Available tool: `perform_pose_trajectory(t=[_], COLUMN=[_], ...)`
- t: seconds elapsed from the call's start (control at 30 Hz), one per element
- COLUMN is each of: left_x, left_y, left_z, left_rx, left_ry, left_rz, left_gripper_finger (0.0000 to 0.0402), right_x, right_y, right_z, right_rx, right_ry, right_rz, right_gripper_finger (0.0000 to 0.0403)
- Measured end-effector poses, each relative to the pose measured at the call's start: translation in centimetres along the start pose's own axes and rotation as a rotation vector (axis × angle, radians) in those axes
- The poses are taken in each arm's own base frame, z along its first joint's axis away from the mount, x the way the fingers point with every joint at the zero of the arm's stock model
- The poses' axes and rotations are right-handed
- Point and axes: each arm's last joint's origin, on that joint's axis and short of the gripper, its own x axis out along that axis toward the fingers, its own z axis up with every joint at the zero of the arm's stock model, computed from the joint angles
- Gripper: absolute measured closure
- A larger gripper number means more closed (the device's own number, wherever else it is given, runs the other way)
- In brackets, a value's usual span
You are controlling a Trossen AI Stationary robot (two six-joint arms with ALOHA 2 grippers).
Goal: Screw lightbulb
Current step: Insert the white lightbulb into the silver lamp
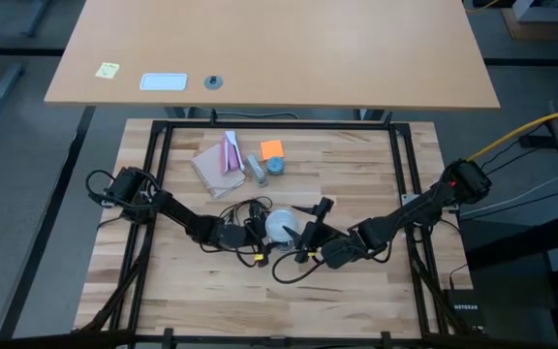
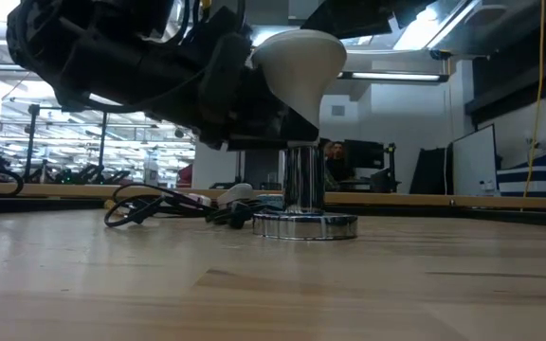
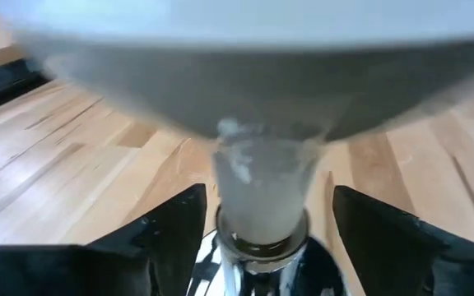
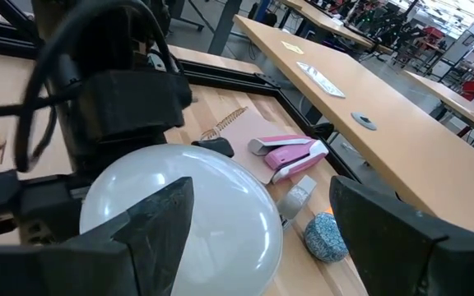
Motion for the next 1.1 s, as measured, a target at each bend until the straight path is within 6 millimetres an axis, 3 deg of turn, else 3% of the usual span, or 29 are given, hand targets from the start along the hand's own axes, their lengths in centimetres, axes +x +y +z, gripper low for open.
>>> perform_pose_trajectory(t=[0.53,0.93,1.1], left_x=[-0.14,-0.19,-0.21], left_y=[-0.25,-0.32,-0.38], left_z=[0.94,0.98,0.99], left_rx=[-0.049,-0.050,-0.044], left_ry=[-0.089,-0.094,-0.094], left_rz=[-0.013,-0.011,-0.023], left_gripper_finger=[0.0169,0.0238,0.0245], right_x=[-0.03,-0.20,-0.91], right_y=[0.04,-0.17,-0.40], right_z=[0.01,0.10,0.30], right_rx=[0.000,-0.035,-0.049], right_ry=[-0.001,0.001,0.002], right_rz=[0.004,0.006,0.018], right_gripper_finger=[0.0111,0.0111,0.0111])
